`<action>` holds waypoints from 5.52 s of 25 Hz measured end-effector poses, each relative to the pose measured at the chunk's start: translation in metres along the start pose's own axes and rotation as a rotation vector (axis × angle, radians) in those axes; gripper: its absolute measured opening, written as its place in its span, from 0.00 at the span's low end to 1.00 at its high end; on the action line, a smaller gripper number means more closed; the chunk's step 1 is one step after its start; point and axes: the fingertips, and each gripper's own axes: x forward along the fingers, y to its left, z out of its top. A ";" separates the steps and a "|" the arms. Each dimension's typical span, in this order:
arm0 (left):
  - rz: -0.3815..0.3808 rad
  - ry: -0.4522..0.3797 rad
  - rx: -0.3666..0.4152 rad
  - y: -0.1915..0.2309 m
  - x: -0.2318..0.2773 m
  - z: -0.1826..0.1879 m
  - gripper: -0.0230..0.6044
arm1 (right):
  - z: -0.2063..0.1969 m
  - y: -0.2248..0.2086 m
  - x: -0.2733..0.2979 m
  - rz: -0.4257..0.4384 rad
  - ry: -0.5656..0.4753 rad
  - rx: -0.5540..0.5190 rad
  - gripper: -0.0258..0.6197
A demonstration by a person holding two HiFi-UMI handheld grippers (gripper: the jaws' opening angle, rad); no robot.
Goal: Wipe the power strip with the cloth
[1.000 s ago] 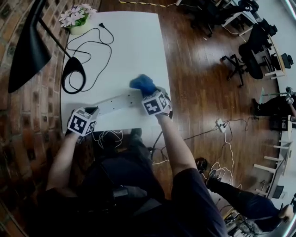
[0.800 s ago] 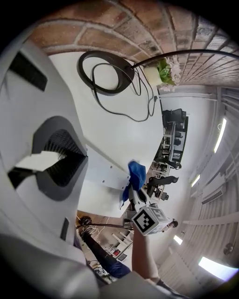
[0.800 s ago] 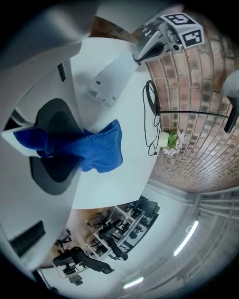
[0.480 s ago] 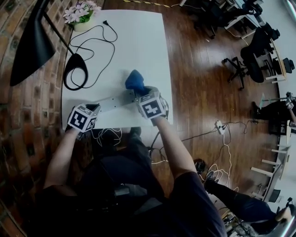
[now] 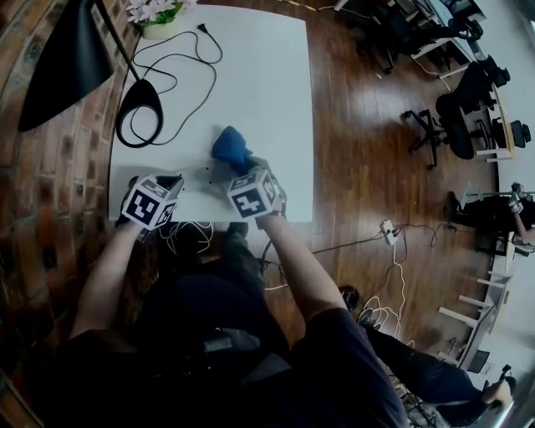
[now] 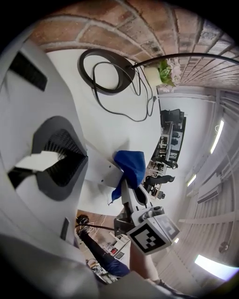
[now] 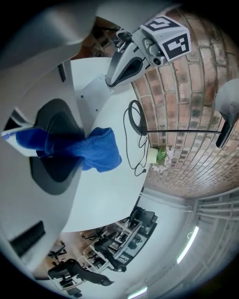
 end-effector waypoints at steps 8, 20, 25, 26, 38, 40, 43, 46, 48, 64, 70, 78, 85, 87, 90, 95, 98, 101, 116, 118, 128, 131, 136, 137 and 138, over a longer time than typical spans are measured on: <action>-0.006 0.003 0.025 0.001 0.000 0.000 0.06 | 0.002 0.033 -0.002 -0.007 -0.048 -0.001 0.17; 0.005 -0.007 0.059 -0.001 0.003 0.002 0.06 | 0.009 0.043 0.001 -0.012 -0.061 0.048 0.17; 0.007 -0.014 0.072 0.000 0.002 -0.001 0.06 | 0.015 0.061 0.005 -0.009 -0.074 0.048 0.17; -0.005 -0.023 0.064 0.000 0.001 -0.001 0.06 | 0.015 0.061 0.006 -0.009 -0.077 0.049 0.17; 0.042 -0.085 -0.125 0.033 -0.010 -0.023 0.05 | 0.013 0.056 0.002 -0.024 -0.091 0.086 0.17; 0.036 -0.079 -0.145 0.034 -0.012 -0.023 0.05 | 0.012 0.056 0.001 -0.025 -0.085 0.086 0.17; 0.006 -0.083 -0.194 0.031 -0.015 -0.025 0.05 | 0.013 0.057 0.002 -0.027 -0.093 0.083 0.17; -0.012 -0.080 -0.225 0.020 -0.011 -0.035 0.05 | 0.014 0.057 0.004 -0.029 -0.099 0.079 0.17; -0.014 -0.116 -0.230 0.016 -0.009 -0.035 0.05 | 0.013 0.058 0.004 -0.033 -0.084 0.082 0.17; -0.016 -0.096 -0.196 0.017 -0.008 -0.035 0.04 | 0.049 0.156 0.015 0.118 -0.120 -0.044 0.17; -0.076 -0.023 -0.165 -0.005 -0.006 -0.048 0.04 | 0.056 0.179 0.016 0.221 -0.124 -0.062 0.17; -0.029 -0.025 -0.106 0.005 -0.009 -0.049 0.04 | 0.057 0.173 0.014 0.281 -0.139 0.011 0.17; 0.079 -0.118 -0.055 0.027 -0.025 -0.033 0.04 | 0.057 0.169 0.014 0.305 -0.164 0.055 0.17; 0.128 -0.161 -0.031 0.034 -0.032 -0.023 0.04 | 0.056 0.165 0.014 0.302 -0.168 0.073 0.17; 0.176 -0.192 0.036 0.040 -0.031 -0.010 0.04 | 0.055 0.154 0.014 0.285 -0.172 0.108 0.17; 0.134 -0.176 0.070 0.020 -0.023 0.002 0.04 | 0.046 0.124 0.013 0.226 -0.169 0.136 0.17; 0.124 -0.163 0.088 0.014 -0.018 0.004 0.04 | 0.039 0.102 0.011 0.180 -0.165 0.145 0.17; 0.144 -0.142 0.098 0.013 -0.012 0.002 0.04 | 0.029 0.081 0.008 0.146 -0.167 0.141 0.17; 0.112 -0.130 0.136 -0.017 0.008 0.016 0.05 | 0.000 0.025 -0.004 0.047 -0.165 0.119 0.17; 0.084 -0.146 0.064 -0.014 0.008 0.015 0.05 | -0.008 0.012 -0.006 0.034 -0.157 0.126 0.17; 0.050 -0.128 -0.003 -0.009 0.011 0.013 0.05 | -0.015 -0.002 -0.011 0.020 -0.175 0.127 0.17; 0.031 -0.136 -0.046 -0.007 0.010 0.014 0.05 | -0.013 -0.003 -0.010 0.020 -0.186 0.144 0.17; 0.008 -0.123 -0.063 -0.009 0.010 0.014 0.05 | -0.014 -0.003 -0.012 0.010 -0.186 0.160 0.17; 0.008 -0.123 -0.062 -0.009 0.010 0.014 0.05 | -0.014 -0.003 -0.011 0.012 -0.185 0.162 0.17; 0.009 -0.125 -0.061 -0.009 0.010 0.014 0.05 | -0.014 -0.003 -0.011 0.014 -0.184 0.165 0.17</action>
